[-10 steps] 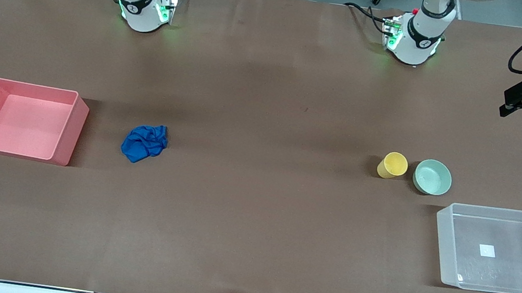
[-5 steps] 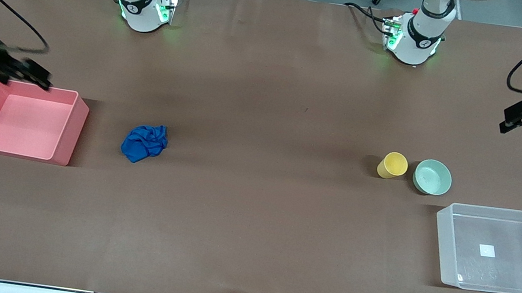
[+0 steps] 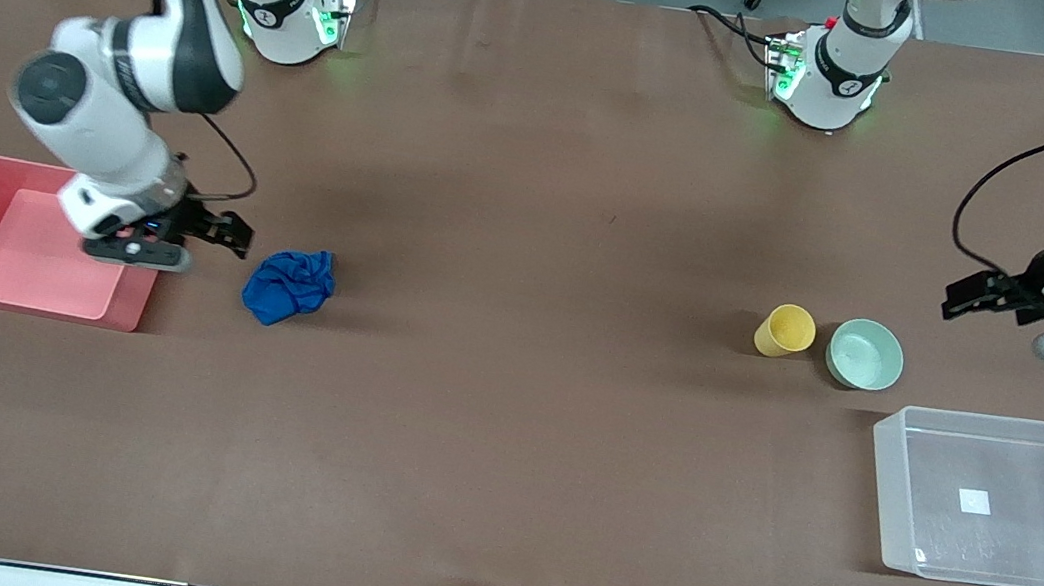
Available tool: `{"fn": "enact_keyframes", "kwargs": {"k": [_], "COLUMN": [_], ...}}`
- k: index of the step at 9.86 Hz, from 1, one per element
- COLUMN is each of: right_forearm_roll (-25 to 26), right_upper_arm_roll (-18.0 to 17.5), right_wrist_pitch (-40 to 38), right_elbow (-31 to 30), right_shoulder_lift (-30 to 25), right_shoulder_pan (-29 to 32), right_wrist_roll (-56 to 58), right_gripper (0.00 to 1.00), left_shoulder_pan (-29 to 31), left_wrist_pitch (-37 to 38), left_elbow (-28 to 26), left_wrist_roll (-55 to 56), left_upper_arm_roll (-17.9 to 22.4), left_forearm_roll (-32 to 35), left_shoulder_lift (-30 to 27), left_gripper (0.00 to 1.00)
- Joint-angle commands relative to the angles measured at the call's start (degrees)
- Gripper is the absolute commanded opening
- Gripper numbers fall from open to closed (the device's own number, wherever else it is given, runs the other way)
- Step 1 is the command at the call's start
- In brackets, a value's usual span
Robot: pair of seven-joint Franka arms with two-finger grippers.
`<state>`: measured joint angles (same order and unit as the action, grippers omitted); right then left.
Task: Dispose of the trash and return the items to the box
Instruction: 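Lower the right gripper onto the blue cloth while the left gripper reaches the bowl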
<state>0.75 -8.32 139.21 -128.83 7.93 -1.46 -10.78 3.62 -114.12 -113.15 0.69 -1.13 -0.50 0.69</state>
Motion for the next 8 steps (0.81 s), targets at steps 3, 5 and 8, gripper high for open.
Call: {"fn": "enact_keyframes", "kwargs": {"k": [3, 5, 8], "right_forearm_roll": [0.0, 0.1, 0.1], "right_upper_arm_roll": [-0.5, -0.4, -0.5], "right_wrist_pitch": [11.2, 15.5, 17.6], "right_elbow": [-0.9, -2.6, -3.1], "right_shoulder_lift": [11.7, 13.6, 14.1], "right_shoulder_pan": [-1.3, -1.4, -0.9], "right_wrist_roll": [-3.4, -3.4, -3.7], "right_gripper": [1.00, 1.00, 0.14], "left_shoulder_pan": [2.6, 4.8, 6.1], "left_wrist_pitch": [-17.2, -23.6, -29.9], "left_elbow": [-12.7, -13.8, -14.2], "left_wrist_roll": [-3.1, -3.7, -4.3], "left_upper_arm_roll": [0.0, 0.0, 0.0], "left_forearm_roll": [0.1, 0.1, 0.1], "left_shoulder_lift": [5.7, 11.0, 17.0], "left_gripper": [0.95, 0.95, 0.95]}}
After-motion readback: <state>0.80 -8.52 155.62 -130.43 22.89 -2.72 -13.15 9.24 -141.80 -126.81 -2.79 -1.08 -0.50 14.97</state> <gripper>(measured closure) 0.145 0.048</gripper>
